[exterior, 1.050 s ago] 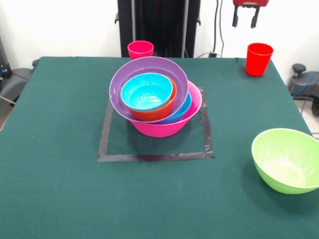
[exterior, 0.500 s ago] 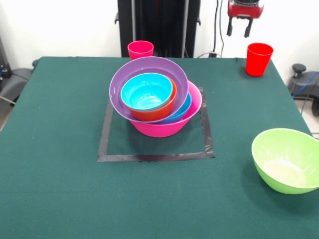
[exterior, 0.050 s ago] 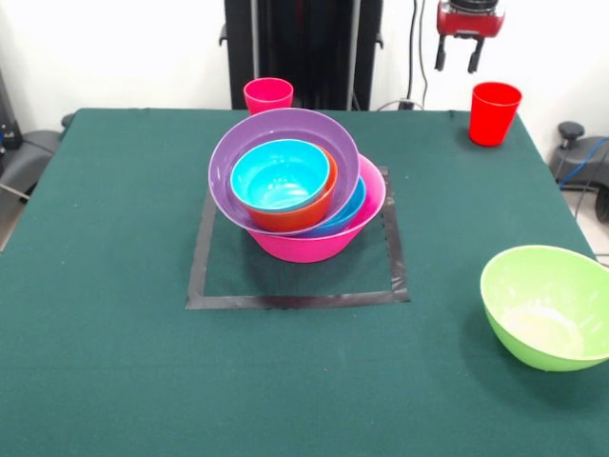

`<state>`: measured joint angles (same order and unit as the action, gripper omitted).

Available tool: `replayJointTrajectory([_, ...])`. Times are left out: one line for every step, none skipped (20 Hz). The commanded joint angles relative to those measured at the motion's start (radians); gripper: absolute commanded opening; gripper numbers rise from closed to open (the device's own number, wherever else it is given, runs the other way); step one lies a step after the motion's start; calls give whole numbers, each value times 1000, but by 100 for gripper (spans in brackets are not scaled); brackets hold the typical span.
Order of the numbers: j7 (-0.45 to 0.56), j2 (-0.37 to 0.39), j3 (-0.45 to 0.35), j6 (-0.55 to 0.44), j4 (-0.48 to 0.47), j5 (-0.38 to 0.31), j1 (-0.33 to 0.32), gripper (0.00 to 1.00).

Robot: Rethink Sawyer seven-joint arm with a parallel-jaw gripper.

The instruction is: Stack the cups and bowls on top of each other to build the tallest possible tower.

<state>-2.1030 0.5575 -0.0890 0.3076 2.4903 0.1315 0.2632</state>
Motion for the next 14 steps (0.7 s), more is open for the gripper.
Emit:
replayJointTrajectory([-166,45,-49,-127,-175,114,19,100])
replayJointTrajectory([-162,55,-46,-148,-181,126,23,100])
replayJointTrajectory([-159,61,-44,-160,-184,132,24,100])
replayJointTrajectory([-155,69,-40,-179,-191,142,28,100])
replayJointTrajectory([-153,72,-38,-188,-195,148,30,100])
replayJointTrajectory([-150,73,-33,-198,-202,156,34,100])
replayJointTrajectory([-148,72,-31,-200,-206,159,34,100])
replayJointTrajectory([-144,67,-31,-203,-215,160,31,100])
replayJointTrajectory([-142,65,-30,-206,-220,160,30,100])
replayJointTrajectory([-139,65,-27,-216,-230,163,30,100])
replayJointTrajectory([-140,65,-25,-221,-235,166,31,100])
replayJointTrajectory([-142,64,-23,-226,-240,169,33,100])
replayJointTrajectory([-142,63,-22,-230,-244,171,34,100])
replayJointTrajectory([-142,61,-22,-229,-248,170,30,100])
